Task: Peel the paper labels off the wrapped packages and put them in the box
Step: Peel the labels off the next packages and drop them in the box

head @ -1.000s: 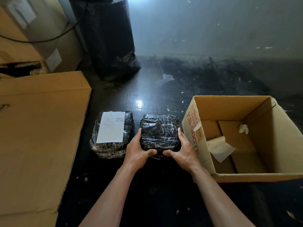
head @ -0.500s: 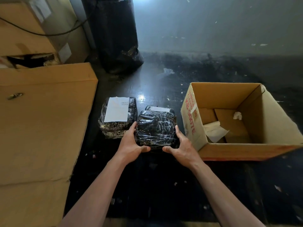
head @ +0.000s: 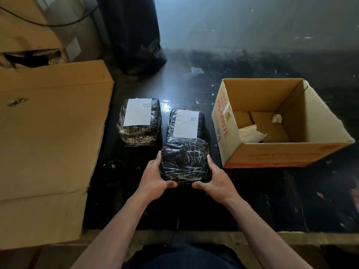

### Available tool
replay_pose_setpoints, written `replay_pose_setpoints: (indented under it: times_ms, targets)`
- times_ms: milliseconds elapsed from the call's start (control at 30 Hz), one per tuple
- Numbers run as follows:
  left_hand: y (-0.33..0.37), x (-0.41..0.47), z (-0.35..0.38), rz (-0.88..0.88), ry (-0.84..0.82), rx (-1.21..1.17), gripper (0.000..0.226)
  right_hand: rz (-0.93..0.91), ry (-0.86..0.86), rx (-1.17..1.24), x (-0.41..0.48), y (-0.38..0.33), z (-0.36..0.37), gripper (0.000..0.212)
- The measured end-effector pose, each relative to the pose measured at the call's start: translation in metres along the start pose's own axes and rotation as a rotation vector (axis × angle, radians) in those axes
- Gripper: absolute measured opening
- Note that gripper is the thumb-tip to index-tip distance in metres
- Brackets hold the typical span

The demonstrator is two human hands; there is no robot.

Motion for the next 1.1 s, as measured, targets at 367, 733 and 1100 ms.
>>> replay_pose_setpoints:
  times_ms: [367, 733, 1100]
  targets:
    - [-0.037, -0.025, 0.034, -0.142, -0.066, 0.017, 0.134, 0.095, -0.039, -0.025, -0.023, 0.036, 0.038, 0.125]
    - [-0.044, -0.024, 0.037, -0.170, -0.096, 0.063, 0.128, 0.109, -0.038, 0.034, -0.022, 0.046, 0.042, 0.117]
    - [-0.028, -0.029, 0.031, -0.209, -0.111, 0.069, 0.125, 0.040, -0.135, -0.077, -0.015, 0.029, 0.018, 0.117]
Point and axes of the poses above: each hand's wrist, its own x-axis towards the middle knuckle, its own z-axis out of the palm, y = z × x, the point moved 6 cm from there along x, towards the middle knuckle, and after that the axes turned 10 degrees about -y, right-handed, at the moved point
